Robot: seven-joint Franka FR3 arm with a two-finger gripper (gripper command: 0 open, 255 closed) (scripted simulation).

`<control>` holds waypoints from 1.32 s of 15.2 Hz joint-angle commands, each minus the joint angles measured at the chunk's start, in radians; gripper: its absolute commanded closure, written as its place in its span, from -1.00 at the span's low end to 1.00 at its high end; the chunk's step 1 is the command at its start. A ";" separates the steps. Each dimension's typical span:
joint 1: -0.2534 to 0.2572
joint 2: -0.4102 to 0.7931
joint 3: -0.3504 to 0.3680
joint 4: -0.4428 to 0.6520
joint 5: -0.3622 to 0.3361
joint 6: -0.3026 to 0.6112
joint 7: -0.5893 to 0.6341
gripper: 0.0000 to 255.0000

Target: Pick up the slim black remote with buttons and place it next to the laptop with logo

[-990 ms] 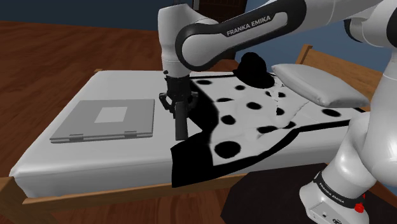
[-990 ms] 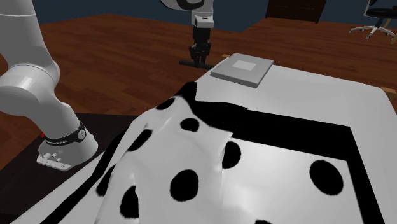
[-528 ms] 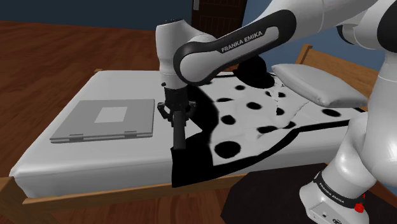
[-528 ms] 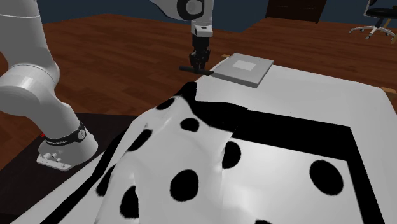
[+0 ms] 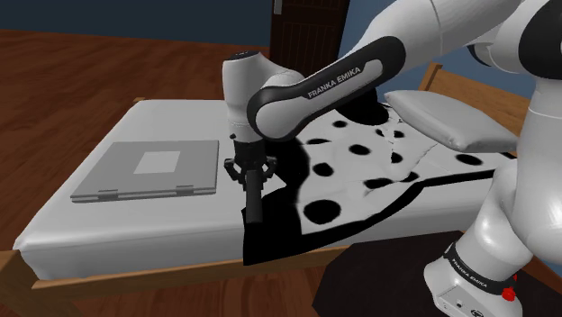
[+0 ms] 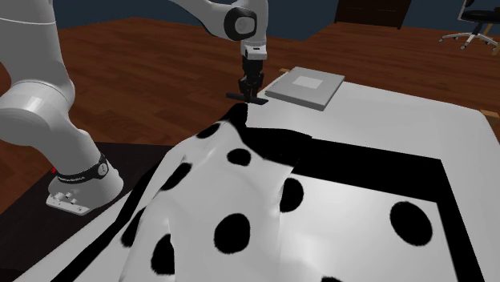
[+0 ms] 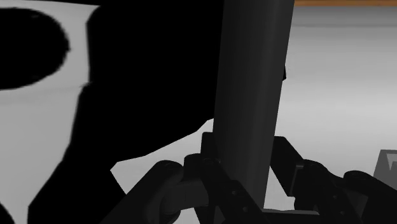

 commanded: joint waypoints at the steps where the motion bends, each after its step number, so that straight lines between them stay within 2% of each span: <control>1: 0.001 0.016 -0.002 -0.008 -0.005 0.023 0.003 1.00; 10: 0.001 0.021 -0.003 -0.011 -0.007 0.032 0.005 1.00; 11: 0.001 0.021 -0.003 -0.011 -0.007 0.032 0.005 -1.00; 16: 0.001 0.021 -0.003 -0.011 -0.007 0.032 0.005 -1.00; 20: 0.001 -0.026 0.005 0.056 0.011 -0.081 -0.007 -1.00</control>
